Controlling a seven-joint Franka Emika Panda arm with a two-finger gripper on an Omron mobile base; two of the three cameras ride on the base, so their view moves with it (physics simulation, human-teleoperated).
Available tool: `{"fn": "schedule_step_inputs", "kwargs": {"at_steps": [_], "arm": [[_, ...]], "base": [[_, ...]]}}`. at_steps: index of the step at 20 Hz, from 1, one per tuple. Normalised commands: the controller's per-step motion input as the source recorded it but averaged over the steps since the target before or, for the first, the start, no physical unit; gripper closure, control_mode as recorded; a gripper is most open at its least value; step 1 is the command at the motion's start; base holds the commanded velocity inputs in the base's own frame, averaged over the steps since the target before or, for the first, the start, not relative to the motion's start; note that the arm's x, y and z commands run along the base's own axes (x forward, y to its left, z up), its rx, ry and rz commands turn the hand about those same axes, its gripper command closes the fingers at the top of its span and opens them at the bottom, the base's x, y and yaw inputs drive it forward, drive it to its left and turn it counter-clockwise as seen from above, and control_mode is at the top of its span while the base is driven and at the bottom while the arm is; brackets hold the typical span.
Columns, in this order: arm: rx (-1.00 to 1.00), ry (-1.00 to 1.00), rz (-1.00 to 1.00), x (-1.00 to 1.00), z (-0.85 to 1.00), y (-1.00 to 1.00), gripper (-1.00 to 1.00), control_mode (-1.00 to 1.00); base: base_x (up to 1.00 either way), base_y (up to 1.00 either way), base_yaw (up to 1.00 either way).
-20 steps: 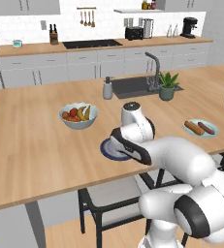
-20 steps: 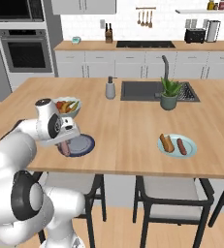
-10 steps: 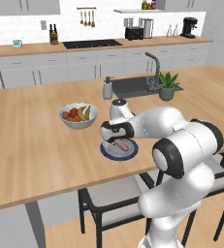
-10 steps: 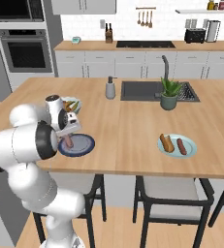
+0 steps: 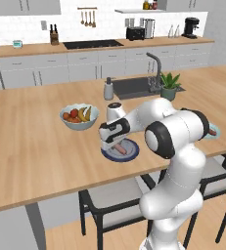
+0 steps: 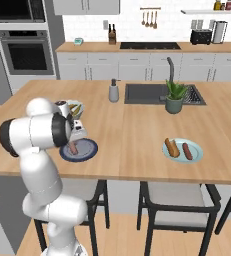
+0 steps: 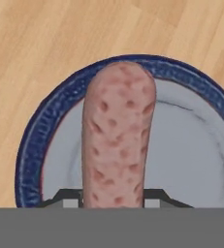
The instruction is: Place one bun and one sausage from the bowl on each plate.
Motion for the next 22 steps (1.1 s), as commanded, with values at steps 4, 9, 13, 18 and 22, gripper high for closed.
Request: {"fn": "schedule_step_inputs", "kwargs": {"at_steps": [4,9,13,18,22], "arm": [[0.0,-0.05,0.0,0.03,-0.31,0.08,-1.0,-1.0],[0.0,-0.04,0.0,0.0,0.0,0.0,-1.0,-1.0],[0.0,0.0,0.0,0.0,0.11,0.0,-1.0,-1.0],[0.01,-0.03,-0.09,-0.55,0.72,-0.15,-1.0,-1.0],[0.11,-0.14,-0.24,-1.0,0.75,-0.42,-1.0,-1.0]], "base": [[0.0,0.0,0.0],[0.0,0.0,0.0],[0.0,0.0,0.0],[0.0,0.0,0.0],[0.0,0.0,0.0]]}}
